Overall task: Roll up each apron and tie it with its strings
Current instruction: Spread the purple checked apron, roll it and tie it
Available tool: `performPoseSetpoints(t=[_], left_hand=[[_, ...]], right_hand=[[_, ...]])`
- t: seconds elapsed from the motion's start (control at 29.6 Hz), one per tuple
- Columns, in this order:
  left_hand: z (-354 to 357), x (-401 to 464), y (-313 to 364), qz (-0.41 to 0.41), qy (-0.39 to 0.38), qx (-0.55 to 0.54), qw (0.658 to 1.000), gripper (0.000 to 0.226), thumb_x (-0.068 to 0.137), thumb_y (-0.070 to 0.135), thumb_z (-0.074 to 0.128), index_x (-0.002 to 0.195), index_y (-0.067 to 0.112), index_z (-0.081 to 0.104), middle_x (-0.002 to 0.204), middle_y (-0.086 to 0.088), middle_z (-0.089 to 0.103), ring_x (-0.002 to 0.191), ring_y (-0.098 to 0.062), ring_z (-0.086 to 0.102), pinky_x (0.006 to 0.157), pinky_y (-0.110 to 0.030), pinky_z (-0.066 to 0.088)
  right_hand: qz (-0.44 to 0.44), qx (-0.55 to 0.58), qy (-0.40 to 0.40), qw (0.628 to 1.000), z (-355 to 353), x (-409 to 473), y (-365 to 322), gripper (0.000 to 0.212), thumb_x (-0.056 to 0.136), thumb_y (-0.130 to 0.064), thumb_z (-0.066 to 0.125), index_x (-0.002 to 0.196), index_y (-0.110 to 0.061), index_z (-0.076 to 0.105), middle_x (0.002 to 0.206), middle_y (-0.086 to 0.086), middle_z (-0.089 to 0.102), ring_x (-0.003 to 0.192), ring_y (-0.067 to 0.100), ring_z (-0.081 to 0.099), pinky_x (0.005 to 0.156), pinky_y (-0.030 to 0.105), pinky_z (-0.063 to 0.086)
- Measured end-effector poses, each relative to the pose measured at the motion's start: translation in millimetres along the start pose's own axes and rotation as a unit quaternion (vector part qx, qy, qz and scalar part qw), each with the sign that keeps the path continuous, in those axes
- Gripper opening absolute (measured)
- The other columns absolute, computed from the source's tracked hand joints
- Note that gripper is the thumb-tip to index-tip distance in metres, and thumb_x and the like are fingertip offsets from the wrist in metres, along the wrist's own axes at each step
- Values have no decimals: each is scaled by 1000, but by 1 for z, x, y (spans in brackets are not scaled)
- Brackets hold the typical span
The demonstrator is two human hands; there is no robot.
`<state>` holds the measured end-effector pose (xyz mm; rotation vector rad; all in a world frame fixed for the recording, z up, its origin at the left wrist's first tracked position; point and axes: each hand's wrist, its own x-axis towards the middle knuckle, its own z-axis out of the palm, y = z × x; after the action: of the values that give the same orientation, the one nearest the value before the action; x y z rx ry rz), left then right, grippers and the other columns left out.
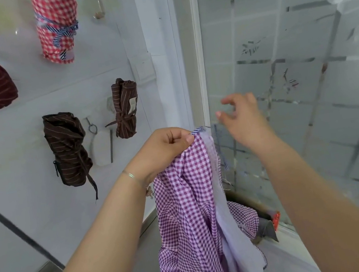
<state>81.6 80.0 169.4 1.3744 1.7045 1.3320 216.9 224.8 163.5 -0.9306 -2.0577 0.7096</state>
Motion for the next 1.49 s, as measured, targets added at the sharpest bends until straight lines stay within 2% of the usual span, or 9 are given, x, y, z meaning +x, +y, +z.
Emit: performPoseSetpoints(t=[0.07, 0.14, 0.24, 0.37, 0.71, 1.05, 1.22, 1.35, 1.49], left_hand=[[-3, 3, -4, -10, 29, -10, 999, 15, 94, 13, 58, 90, 14, 73, 82, 0, 75, 75, -10, 70, 69, -20, 54], [-4, 3, -6, -17, 42, -25, 999, 13, 92, 12, 60, 95, 10, 73, 90, -6, 75, 80, -14, 71, 73, -23, 55], [-5, 5, -7, -14, 39, -24, 999, 10, 89, 11, 63, 91, 9, 73, 87, -8, 75, 79, -15, 70, 72, -22, 56], [-3, 6, -3, -16, 32, -29, 999, 7, 86, 13, 67, 82, 9, 71, 71, -2, 72, 66, -11, 67, 62, -18, 54], [-4, 1, -7, -19, 22, 29, 999, 12, 93, 15, 60, 89, 11, 71, 80, -4, 73, 72, -13, 68, 67, -21, 55], [9, -1, -10, 18, 55, 123, 991, 16, 95, 21, 59, 83, 15, 68, 85, -13, 71, 72, -15, 61, 71, -30, 53], [15, -4, -6, 13, 34, 88, 995, 16, 97, 17, 56, 90, 14, 70, 79, -3, 70, 70, -9, 62, 67, -21, 53], [16, -6, -6, 12, 49, 62, 997, 16, 95, 18, 58, 96, 6, 69, 84, -9, 70, 72, -16, 62, 72, -32, 54], [14, -15, -8, 25, 50, 79, 995, 16, 95, 16, 58, 97, 4, 69, 86, -11, 72, 74, -18, 64, 73, -30, 55]], right_hand=[[-11, 78, 19, 997, 1, -13, -4, 28, 95, -39, 54, 83, -14, 61, 85, -3, 61, 70, 8, 56, 72, 27, 43], [10, 126, -109, 986, 0, -27, -10, 46, 92, -51, 50, 72, -12, 66, 66, -1, 67, 63, 12, 63, 67, 26, 49], [23, 121, -248, 961, 6, -43, -14, 39, 82, -55, 56, 76, -19, 69, 64, -7, 70, 58, 2, 64, 59, 16, 47], [35, 222, -241, 944, 16, -46, -8, 12, 85, -28, 70, 81, -17, 69, 69, -13, 68, 60, -8, 60, 56, 7, 44], [51, 296, -217, 929, 16, -57, -4, 13, 90, -20, 65, 86, -7, 68, 82, -1, 72, 70, 3, 65, 64, 12, 49], [-18, 92, -55, 994, 25, -66, 6, 20, 85, -32, 70, 72, -17, 65, 83, -6, 52, 67, 2, 51, 62, 14, 37], [8, 218, -127, 968, 18, -77, 2, 17, 90, -24, 65, 83, -9, 68, 82, 4, 70, 70, 13, 64, 70, 26, 55], [39, 221, -229, 947, 17, -79, 11, 36, 89, -34, 65, 92, 2, 66, 95, 17, 70, 85, 33, 67, 86, 47, 53], [28, 220, -196, 955, 25, -93, 13, 43, 89, -36, 65, 84, 7, 63, 85, 24, 67, 68, 21, 56, 70, 47, 51]])
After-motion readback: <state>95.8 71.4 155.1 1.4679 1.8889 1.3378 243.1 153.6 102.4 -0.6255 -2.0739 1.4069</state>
